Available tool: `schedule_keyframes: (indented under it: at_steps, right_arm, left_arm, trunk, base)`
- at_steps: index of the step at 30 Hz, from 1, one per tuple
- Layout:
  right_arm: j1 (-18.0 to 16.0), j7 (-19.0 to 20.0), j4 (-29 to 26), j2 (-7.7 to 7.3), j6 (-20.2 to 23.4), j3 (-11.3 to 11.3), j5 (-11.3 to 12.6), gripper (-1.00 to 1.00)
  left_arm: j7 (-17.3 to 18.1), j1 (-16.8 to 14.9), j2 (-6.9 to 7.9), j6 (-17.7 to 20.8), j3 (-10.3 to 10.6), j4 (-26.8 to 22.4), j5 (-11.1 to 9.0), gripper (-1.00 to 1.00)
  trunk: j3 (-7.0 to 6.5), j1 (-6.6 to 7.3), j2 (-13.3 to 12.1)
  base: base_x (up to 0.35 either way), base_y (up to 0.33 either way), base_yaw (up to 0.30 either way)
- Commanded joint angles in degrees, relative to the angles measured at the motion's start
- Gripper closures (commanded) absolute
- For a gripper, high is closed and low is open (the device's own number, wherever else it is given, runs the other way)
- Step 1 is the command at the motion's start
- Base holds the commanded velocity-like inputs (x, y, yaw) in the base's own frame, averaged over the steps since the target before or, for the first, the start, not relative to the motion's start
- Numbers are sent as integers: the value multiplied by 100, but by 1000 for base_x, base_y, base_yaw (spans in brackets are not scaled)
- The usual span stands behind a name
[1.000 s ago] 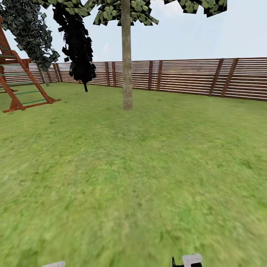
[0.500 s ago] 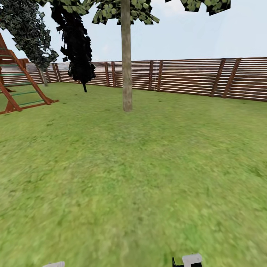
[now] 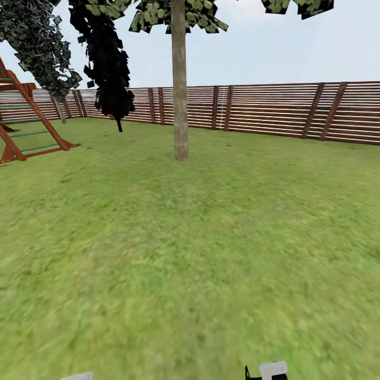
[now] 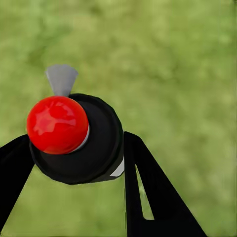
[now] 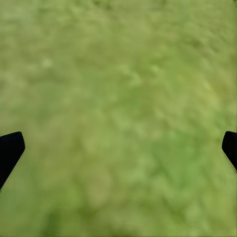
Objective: In the garden, pick up the pesticide atomizer on the floor and spray pesticide onto both trees until each tree trunk is fully covered.
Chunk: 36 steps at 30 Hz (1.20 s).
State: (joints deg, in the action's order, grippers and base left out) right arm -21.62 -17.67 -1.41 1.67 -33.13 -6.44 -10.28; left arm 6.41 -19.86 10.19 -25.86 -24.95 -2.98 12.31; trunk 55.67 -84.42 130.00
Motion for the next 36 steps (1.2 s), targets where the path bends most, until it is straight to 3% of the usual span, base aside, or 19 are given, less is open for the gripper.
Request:
schedule_keyframes:
  at_steps: [1,36]
  right_arm:
    - [0,0,0,0,0,1,0,-100]
    - [0,0,0,0,0,2,0,-100]
  left_arm:
    - [1,0,0,1,-1,-1,-1,100]
    - [-3,0,1,2,-10,-1,-1,100]
  trunk:
    - [0,0,0]
    - [0,0,0]
  base:
    - [338,0,0]
    - [338,0,0]
